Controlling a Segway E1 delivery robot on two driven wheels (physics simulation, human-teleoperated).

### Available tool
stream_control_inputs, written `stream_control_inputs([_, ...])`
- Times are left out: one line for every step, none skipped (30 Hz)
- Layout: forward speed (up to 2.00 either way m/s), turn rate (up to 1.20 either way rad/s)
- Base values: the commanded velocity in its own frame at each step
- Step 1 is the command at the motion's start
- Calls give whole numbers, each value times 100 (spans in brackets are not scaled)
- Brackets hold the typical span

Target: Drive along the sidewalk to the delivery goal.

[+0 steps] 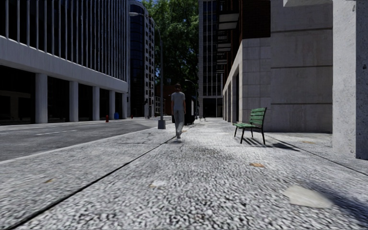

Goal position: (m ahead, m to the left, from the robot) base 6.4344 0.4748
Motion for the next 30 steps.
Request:
stream_control_inputs([147,0])
stream_control_inputs([147,0])
stream_control_inputs([148,0])
stream_control_inputs([148,0])
stream_control_inputs([148,0])
stream_control_inputs([148,0])
stream_control_inputs([149,0])
stream_control_inputs([149,0])
stream_control_inputs([151,8])
stream_control_inputs([151,8])
stream_control_inputs([156,13])
stream_control_inputs([159,14])
stream_control_inputs([161,15])
stream_control_inputs([161,15])
stream_control_inputs([162,15])
stream_control_inputs([163,15])
stream_control_inputs([163,15])
stream_control_inputs([164,15])
stream_control_inputs([165,15])
stream_control_inputs([165,15])
stream_control_inputs([165,20])
stream_control_inputs([165,20])
stream_control_inputs([165,22])
stream_control_inputs([165,24])
stream_control_inputs([165,27])
stream_control_inputs([165,27])
stream_control_inputs([165,31])
stream_control_inputs([165,32])
stream_control_inputs([165,32])
stream_control_inputs([165,32])
